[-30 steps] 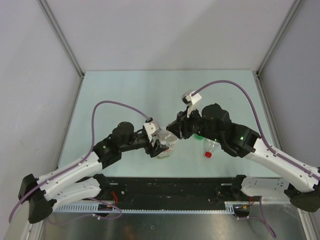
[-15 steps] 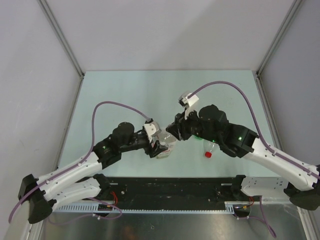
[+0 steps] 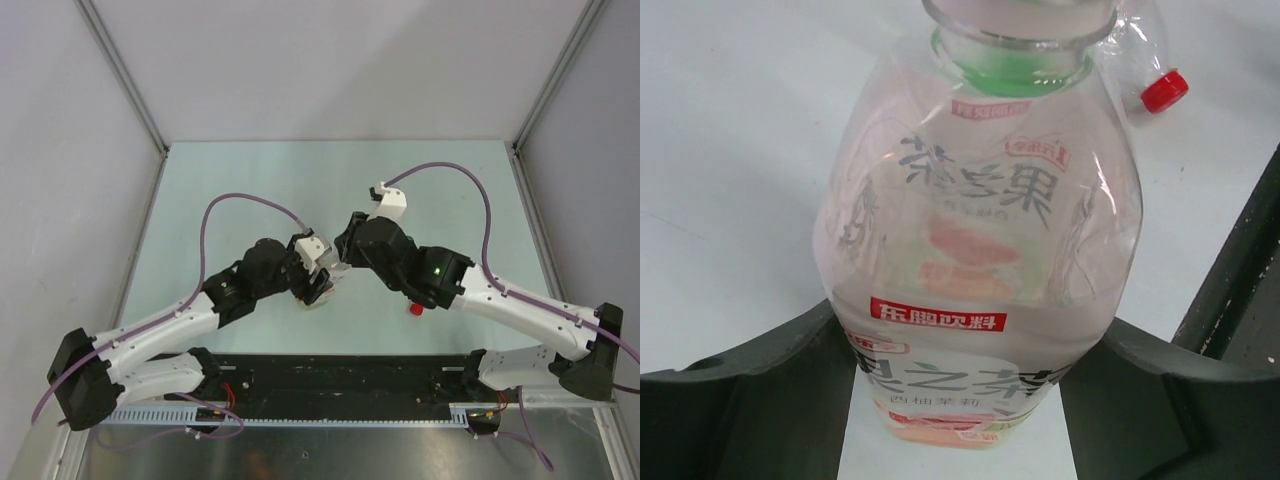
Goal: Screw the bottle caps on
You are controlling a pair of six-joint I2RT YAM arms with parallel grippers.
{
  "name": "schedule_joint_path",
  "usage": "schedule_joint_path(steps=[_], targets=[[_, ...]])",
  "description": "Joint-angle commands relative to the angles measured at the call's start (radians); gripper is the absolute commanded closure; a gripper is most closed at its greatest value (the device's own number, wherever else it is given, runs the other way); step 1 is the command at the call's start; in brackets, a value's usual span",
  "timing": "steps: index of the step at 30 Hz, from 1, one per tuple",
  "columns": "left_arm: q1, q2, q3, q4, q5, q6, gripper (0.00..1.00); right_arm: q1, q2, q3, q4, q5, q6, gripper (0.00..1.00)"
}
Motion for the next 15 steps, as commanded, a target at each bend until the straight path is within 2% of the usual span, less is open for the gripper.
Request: schedule_joint_path(steps=[1, 7, 13, 15], targets=[[-0.004, -0.026, 0.099, 0.200, -0.018, -0.022, 1.00, 0.010, 0.019, -0.014, -0.054, 0.107, 0.058, 1.00], [-0.005, -0.048, 0.076, 0.200, -0.002, -0.030, 1.00, 0.007, -0.032, -0.015, 0.010, 0.087, -0.013, 0.98], [-0.005, -0.050, 0.071, 0.200, 0.012, -0.030, 1.00, 0.002, -0.060, -0.014, 0.035, -0.021, -0.069, 0.60], [-0.005, -0.047, 0.067, 0.201, 0.019, -0.029, 1.00, 0.003, -0.071, -0.015, 0.051, -0.050, -0.096, 0.52]])
